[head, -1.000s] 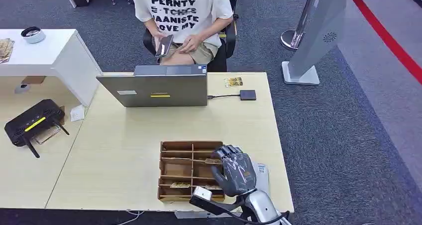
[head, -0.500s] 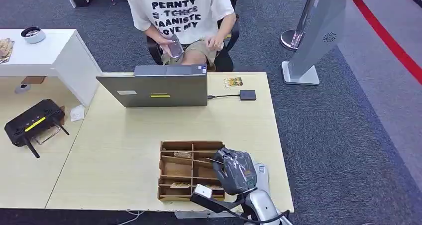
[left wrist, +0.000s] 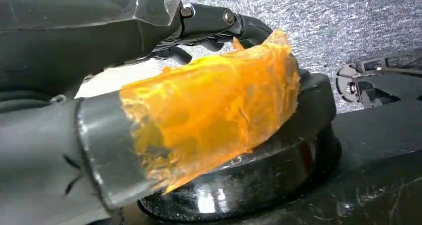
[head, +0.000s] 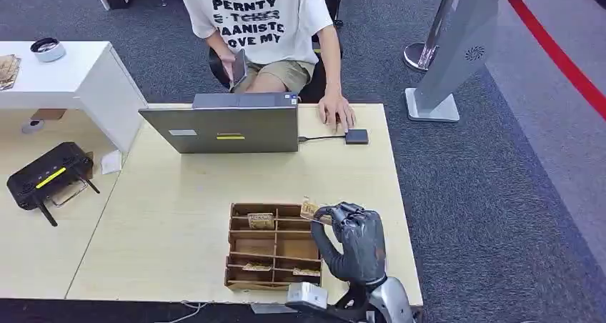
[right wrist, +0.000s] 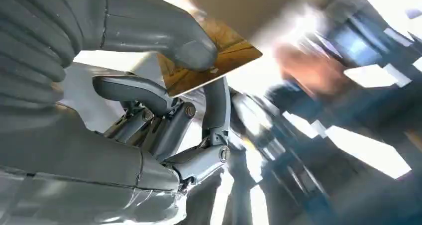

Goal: Pass the card to the sensor for recognition and then transmit it.

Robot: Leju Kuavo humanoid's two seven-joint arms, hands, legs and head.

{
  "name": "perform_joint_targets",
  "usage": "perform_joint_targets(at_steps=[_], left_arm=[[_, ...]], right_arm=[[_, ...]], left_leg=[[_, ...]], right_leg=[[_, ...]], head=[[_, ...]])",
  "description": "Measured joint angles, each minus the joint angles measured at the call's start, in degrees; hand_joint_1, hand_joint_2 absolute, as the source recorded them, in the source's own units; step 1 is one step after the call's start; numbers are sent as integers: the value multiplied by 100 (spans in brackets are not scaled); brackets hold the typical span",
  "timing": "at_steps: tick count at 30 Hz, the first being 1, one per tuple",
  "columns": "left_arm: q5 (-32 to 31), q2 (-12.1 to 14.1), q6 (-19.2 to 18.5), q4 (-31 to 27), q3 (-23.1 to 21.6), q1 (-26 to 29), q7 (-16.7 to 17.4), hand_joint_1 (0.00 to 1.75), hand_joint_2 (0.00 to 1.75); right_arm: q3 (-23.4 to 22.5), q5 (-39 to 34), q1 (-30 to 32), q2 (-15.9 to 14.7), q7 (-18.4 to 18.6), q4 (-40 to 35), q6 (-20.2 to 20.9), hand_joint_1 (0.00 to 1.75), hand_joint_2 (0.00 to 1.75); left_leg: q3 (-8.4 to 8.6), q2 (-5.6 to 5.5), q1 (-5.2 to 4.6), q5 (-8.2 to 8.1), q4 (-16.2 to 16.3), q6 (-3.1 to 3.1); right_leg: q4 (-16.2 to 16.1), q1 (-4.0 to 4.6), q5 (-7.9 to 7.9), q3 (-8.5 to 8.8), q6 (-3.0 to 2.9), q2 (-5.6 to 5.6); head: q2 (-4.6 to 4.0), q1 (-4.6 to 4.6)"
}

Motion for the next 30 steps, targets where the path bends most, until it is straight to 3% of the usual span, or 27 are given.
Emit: perform_joint_targets(at_steps=[2, 6, 16, 30], left_arm=[[-46, 0, -15, 0, -2, -1, -20, 0, 0], [-79, 0, -26, 0, -9, -1, -26, 0, 0], [-83, 0, -26, 0, -9, -5, -35, 0, 0], [-98, 0, -26, 0, -9, -7, -52, 0, 0]], right_arm=[[-295, -432, 217, 282, -696, -605, 0, 175, 175], [-620, -600, 490, 566, -938, -1451, 2, 175, 175], [-889, -639, 699, 848, -1058, -1898, 7, 175, 175], [-974, -407, 686, 904, -982, -1846, 7, 175, 175]], left_leg=[[1, 2, 1, -4, 0, -5], [2, 2, 0, -4, 0, -5], [6, 3, -1, -4, 0, -5], [4, 3, -1, -4, 0, -5]], right_leg=[[0, 0, 0, -1, 0, 3], [0, -1, -1, 1, 0, 4], [0, -1, 0, 4, 0, 6], [0, -1, 0, 4, 0, 6]], head=[[0, -2], [0, -2], [0, 0], [0, 0]])
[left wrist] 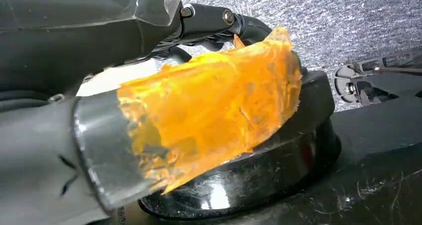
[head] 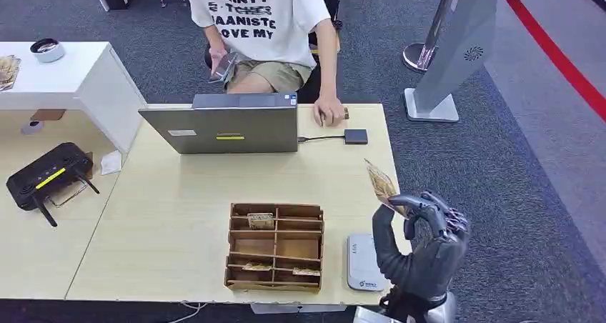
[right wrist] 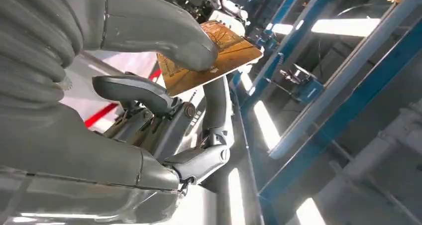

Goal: Pass the card to the sensor for recognition and then transmit it.

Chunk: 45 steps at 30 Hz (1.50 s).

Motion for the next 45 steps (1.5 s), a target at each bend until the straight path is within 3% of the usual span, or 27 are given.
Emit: perform_joint_targets(at_steps=[7, 13, 17, 19, 26, 33, 36, 40, 45], left_arm=[[-79, 2, -7, 0, -24, -1, 0, 0, 0], [-384, 22, -85, 0, -240, -12, 24, 0, 0], [-570, 31, -190, 0, -422, -41, 37, 0, 0], [-630, 22, -236, 0, -503, -42, 61, 0, 0], [-682, 22, -256, 0, -671, -37, 70, 0, 0], [-787, 22, -330, 0, -815, -42, 98, 0, 0], [-822, 24, -367, 0, -835, -41, 131, 0, 0], [-868, 28, -393, 0, -942, -54, 151, 0, 0], [-885, 28, -396, 0, -997, -54, 181, 0, 0]], right_arm=[[-11, 345, -121, -2, 29, 175, 2, 175, 175], [185, 1576, -990, -85, 1157, 790, 2, 175, 175], [498, 2447, -2197, -334, 2198, 1856, 11, 175, 175], [669, 2730, -2745, -455, 2529, 2390, 28, 175, 175], [1036, 2939, -3740, -664, 2788, 3536, 61, 175, 175], [1364, 3766, -4567, -765, 3285, 4566, 291, 175, 175], [1522, 3779, -4832, -769, 3458, 4993, 313, 175, 175], [1997, 3779, -5518, -811, 3951, 6022, 437, 175, 175], [2378, 3779, -6004, -822, 4212, 6962, 518, 175, 175]], left_leg=[[0, 1, 0, 0, 0, 0], [2, 8, 1, 3, 0, 0], [7, 24, 0, 15, 0, 8], [6, 22, 0, 19, 2, 10], [2, 18, 0, 19, 4, 10], [-5, 17, 0, 19, 4, 11], [-7, 17, -1, 19, 4, 11], [-5, 24, -1, 20, 5, 10], [-5, 21, 0, 19, 7, 11]], right_leg=[[0, 0, 0, 1, 0, 1], [2, 0, 7, 2, -2, 9], [2, 0, 20, 2, -2, 22], [2, 0, 25, 2, 3, 19], [2, 1, 25, -2, 3, 16], [2, 0, 25, -8, 3, 12], [2, 0, 26, -9, 3, 14], [2, 0, 30, -11, -1, 17], [2, 0, 30, -12, -1, 17]], head=[[0, 0], [0, -2], [0, 0], [0, 2], [0, 0], [0, 2], [0, 2], [0, 2], [0, 0]])
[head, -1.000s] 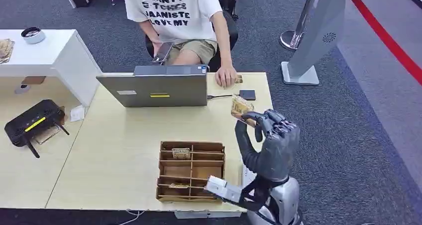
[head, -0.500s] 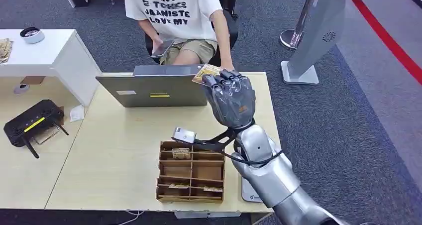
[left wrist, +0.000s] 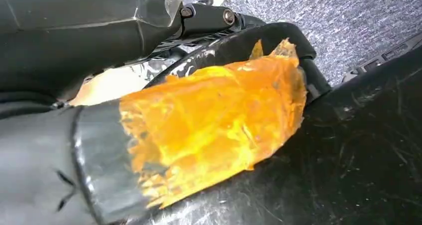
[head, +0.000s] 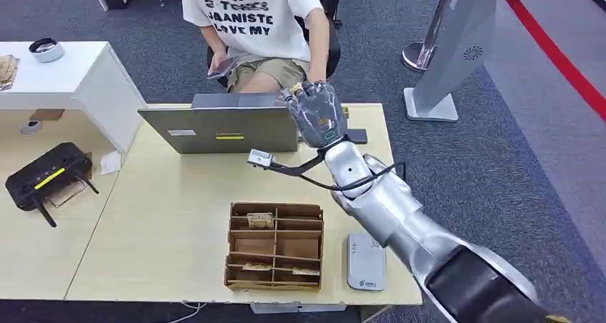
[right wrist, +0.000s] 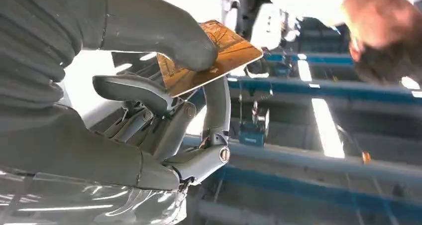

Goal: Pass the card to the sensor for recognition and then transmit it.

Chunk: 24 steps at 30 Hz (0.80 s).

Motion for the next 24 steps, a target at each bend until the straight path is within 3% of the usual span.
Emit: perform_joint_targets(at_steps=[15, 16, 17, 18, 24], left_arm=[[11, -2, 28, 0, -9, 6, 0, 0, 0], [11, -2, 28, 0, -9, 6, 0, 0, 0], [11, -2, 28, 0, -9, 6, 0, 0, 0], [11, -2, 28, 0, -9, 6, 0, 0, 0], [20, -7, 37, 0, -9, 6, 0, 0, 0]], right_arm=[[249, 0, -175, -258, 350, 677, 7, 175, 175], [258, 0, -175, -273, 352, 694, 9, 145, 175], [266, 0, -176, -284, 352, 710, 7, 40, 175], [275, 0, -176, -297, 352, 723, 7, 0, 175], [323, 0, -176, -337, 494, 793, 61, 0, 175]], left_leg=[[-1, 1, -1, -1, 1, 1], [-1, 2, -1, -1, 1, 1], [-1, 2, -1, -1, 1, 1], [0, 2, -1, -1, 1, 1], [-1, 2, -1, -1, 1, 1]], right_leg=[[-3, 0, 0, -1, 1, 1], [-3, 0, 0, -1, 1, 1], [-2, 0, 0, -1, 1, 1], [-2, 0, 0, -2, 1, 1], [-2, 0, 0, -2, 1, 1]], head=[[0, 0], [0, 0], [0, 0], [0, 0], [0, 0]])
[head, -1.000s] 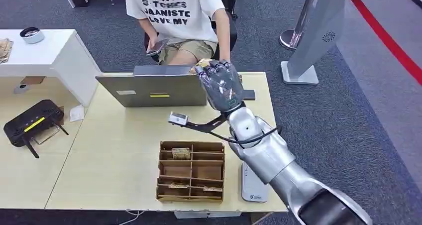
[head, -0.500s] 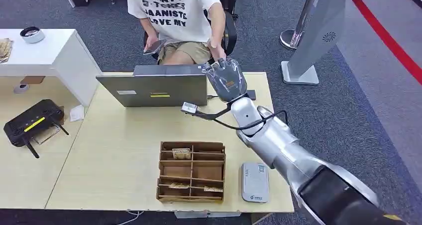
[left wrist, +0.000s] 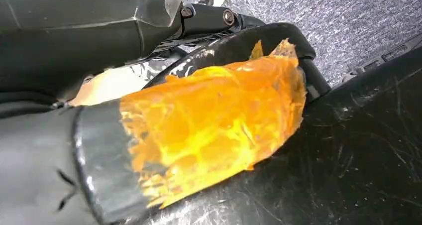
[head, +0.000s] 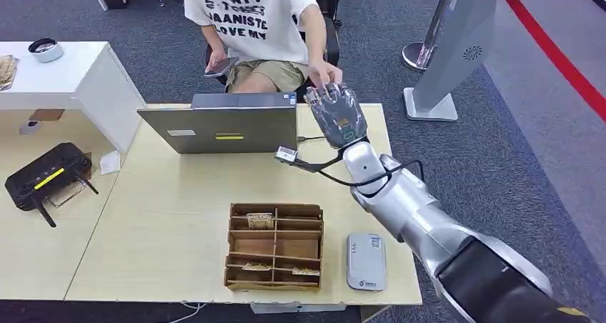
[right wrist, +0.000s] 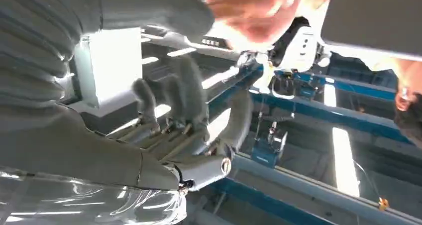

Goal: Pass the card to the sensor for recognition and then transmit it.

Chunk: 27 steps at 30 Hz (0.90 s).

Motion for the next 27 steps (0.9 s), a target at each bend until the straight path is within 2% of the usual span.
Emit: perform_joint_targets(at_steps=[3, 4, 12, 14, 16, 19, 23, 26, 27], left_arm=[[13, -2, 0, 0, 0, 1, 0, 0, 0], [15, -2, 0, 0, 0, 1, -2, 0, 0], [70, -2, 35, 0, 0, 6, -9, 0, 0], [113, -2, 63, 0, 0, 14, -44, 0, 0], [142, -2, 79, 0, 2, 21, -46, 0, 0], [203, -4, 109, 0, 2, 37, -52, 0, 0], [275, -7, 120, 0, 4, 50, -68, 0, 0], [300, -7, 122, 0, 7, 49, -101, 0, 0], [332, -7, 129, 0, 11, 51, -103, 0, 0]], right_arm=[[26, 0, 1, -15, 44, 13, -9, 0, 175], [50, 0, 0, -20, 78, 20, -24, 0, 0], [166, 0, 24, -59, 214, 35, -232, 0, 0], [45, 0, 178, -72, 184, -139, -492, 0, 0], [-182, -11, 425, -74, 67, -420, -525, 0, 0], [-757, -349, 999, -74, -355, -1217, -575, 0, 0], [-1498, -1931, 1878, -17, -1365, -2482, -581, 0, 0], [-1900, -2483, 2269, 15, -1741, -3166, -579, 0, 0], [-2030, -3204, 2429, 48, -2090, -3493, -575, 0, 0]], left_leg=[[0, 0, 0, 0, 0, 0], [0, 0, 0, 0, 0, 0], [1, 0, 0, 0, 0, 0], [1, 0, 1, 0, 0, 0], [0, -1, 1, -1, 0, 0], [-2, -5, 1, -2, -1, 1], [-12, -21, 1, -2, -1, 2], [-10, -18, 0, -2, -1, 2], [-10, -20, 0, -2, -1, 2]], right_leg=[[0, 0, 0, 0, 0, 0], [0, 0, 0, 0, 0, 0], [0, 0, 0, 0, 0, 0], [0, 1, 0, 0, 0, 0], [0, 1, -1, 0, 0, 0], [0, 2, -3, 0, 2, -4], [-1, 0, -9, -2, 7, -20], [-2, 0, -9, -3, 7, -16], [-2, 0, -9, -3, 7, -19]], head=[[0, 0], [0, 0], [0, 0], [0, 2], [0, -2], [0, -2], [0, 0], [0, 0], [0, 2]])
